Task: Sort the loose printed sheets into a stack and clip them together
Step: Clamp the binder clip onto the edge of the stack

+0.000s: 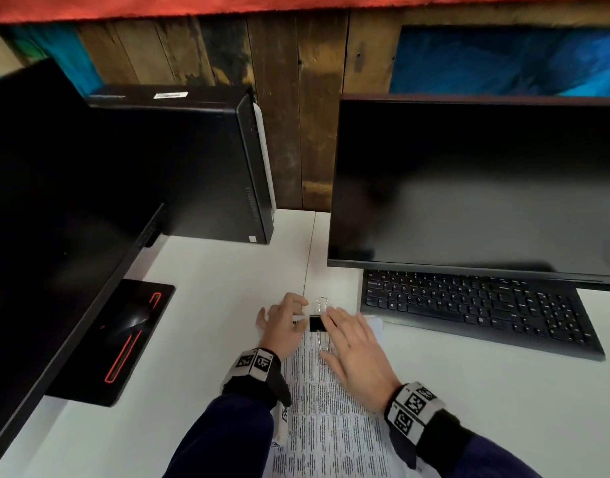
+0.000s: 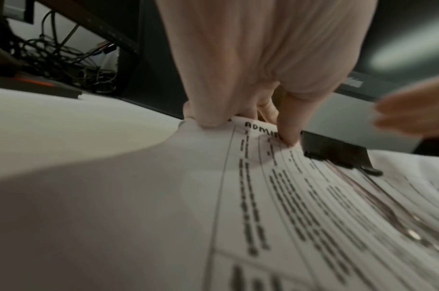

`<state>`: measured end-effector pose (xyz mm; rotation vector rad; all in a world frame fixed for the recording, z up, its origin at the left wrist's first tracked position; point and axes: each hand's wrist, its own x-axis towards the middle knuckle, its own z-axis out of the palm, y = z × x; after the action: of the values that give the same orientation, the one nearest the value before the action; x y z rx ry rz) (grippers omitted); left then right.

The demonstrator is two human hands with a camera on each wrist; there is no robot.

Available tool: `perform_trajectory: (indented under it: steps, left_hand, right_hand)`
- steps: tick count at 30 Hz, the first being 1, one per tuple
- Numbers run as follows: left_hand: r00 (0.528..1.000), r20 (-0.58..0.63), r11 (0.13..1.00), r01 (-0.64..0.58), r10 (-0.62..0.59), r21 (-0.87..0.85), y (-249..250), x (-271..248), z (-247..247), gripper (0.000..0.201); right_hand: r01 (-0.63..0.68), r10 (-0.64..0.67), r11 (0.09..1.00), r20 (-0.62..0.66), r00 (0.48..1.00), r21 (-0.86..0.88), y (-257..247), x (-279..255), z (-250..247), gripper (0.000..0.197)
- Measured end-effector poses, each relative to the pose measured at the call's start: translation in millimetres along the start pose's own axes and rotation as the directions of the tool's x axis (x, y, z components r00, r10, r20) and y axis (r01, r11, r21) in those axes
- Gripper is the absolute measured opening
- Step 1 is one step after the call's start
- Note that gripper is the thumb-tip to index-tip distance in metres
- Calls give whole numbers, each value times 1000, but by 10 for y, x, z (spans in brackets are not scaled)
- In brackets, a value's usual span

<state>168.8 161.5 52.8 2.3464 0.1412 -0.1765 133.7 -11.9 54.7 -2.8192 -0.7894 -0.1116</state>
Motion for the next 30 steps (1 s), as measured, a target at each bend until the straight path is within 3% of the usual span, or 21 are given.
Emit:
perform_trajectory:
  steps: [5,7,9,12,16,20,23,26,28,30]
  left_hand:
    - [978,-158,991,-126,133,53,193,-235,-51,45]
    - [964,-204,985,-160,169,59,278,-319,-93,45]
    - [952,-233,980,-185,196,69,317,-397,-119,43]
    - [943,-254,976,-205,216,69,335,-467,-136,42]
    - [948,-249,980,-192,200,53,345,-483,-144,45]
    - [975,-163,986,-139,154,97,329,-385,-115,51]
    - [990,-119,970,-48,78,238,226,-247,-76,62]
    - [982,-169,945,134,-86,298,68,-266,-97,65]
    - [947,-202,920,297,-249,257,-47,-406,-132,49]
    - [905,-173,870,422,-389,253,-129,-589,-153,36]
  right_hand:
    - [-29,31,996,-15,999,89,-62,270,-129,67]
    - [-38,45,994,-60,997,107,-115,356,-242,72]
    - [-59,61,992,-22,998,109,-175,438,-358,77]
    - [-63,58,996,75,995,59,-230,522,-486,57]
    - [-65,59,997,133,989,40,-255,552,-594,43]
    - [-67,62,997,116,991,36,-212,510,-446,40]
    - [-201,191,973,93,977,115,-99,297,-290,48]
    - [-407,405,886,53,913,223,51,-132,-203,46]
    - [-581,577,725,134,806,370,108,-461,-212,53]
    - [-685,643,544,284,711,485,86,-738,-231,54]
